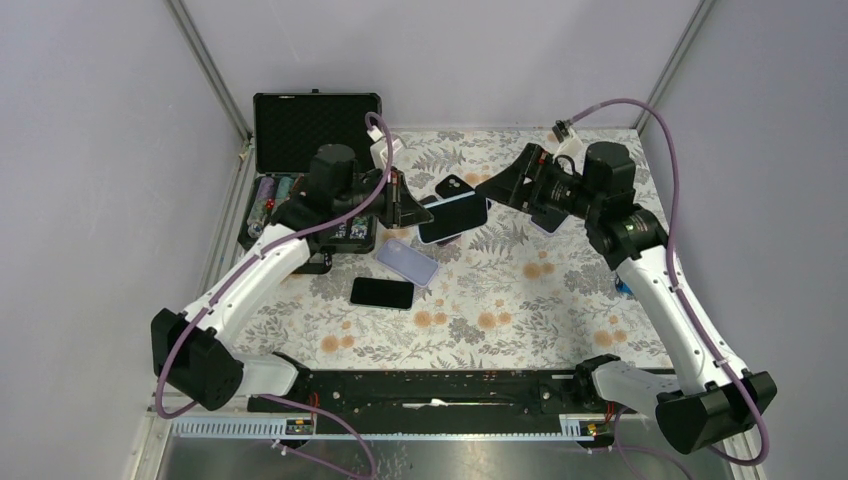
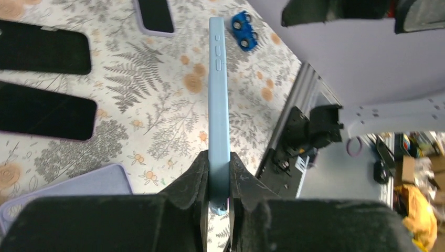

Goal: Take the phone out of the phone case
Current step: Adjust the phone.

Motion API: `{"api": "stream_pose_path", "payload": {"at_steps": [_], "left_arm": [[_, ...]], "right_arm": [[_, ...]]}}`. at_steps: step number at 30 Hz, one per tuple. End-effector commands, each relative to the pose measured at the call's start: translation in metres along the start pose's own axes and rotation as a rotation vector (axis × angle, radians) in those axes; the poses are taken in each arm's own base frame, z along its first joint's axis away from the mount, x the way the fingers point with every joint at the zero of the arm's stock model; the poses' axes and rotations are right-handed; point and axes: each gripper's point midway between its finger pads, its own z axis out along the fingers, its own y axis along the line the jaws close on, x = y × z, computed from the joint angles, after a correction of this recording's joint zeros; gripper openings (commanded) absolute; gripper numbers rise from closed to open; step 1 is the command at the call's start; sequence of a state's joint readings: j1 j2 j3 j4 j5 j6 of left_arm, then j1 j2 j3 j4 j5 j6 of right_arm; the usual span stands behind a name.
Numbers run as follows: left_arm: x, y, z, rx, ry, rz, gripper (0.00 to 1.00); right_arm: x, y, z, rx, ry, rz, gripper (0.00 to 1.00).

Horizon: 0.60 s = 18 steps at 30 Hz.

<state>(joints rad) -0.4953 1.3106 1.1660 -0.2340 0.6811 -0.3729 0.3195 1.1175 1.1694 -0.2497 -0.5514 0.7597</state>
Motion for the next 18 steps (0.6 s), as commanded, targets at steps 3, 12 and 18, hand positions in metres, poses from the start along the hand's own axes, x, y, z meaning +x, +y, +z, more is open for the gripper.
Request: {"api": "stream_pose_path", "payload": {"at_steps": [3, 12, 18], "left_arm": [[-0.023, -0.071, -0.042, 0.321, 0.035, 0.254, 0.00], [-0.022, -0.106, -0.062, 0.542, 0.074, 0.305, 0.00], [-0.024, -0.115, -0.067, 0.597, 0.078, 0.315, 0.00]], "right_arm": [[0.008, 0.038, -0.024, -0.148, 0.146, -0.334, 1.00], [0.057, 0.047, -0.035, -0.273, 0.411, -0.370, 1.00], [0.081, 0.056, -0.037, -0.352, 0.488, -0.368, 0.96]]}}
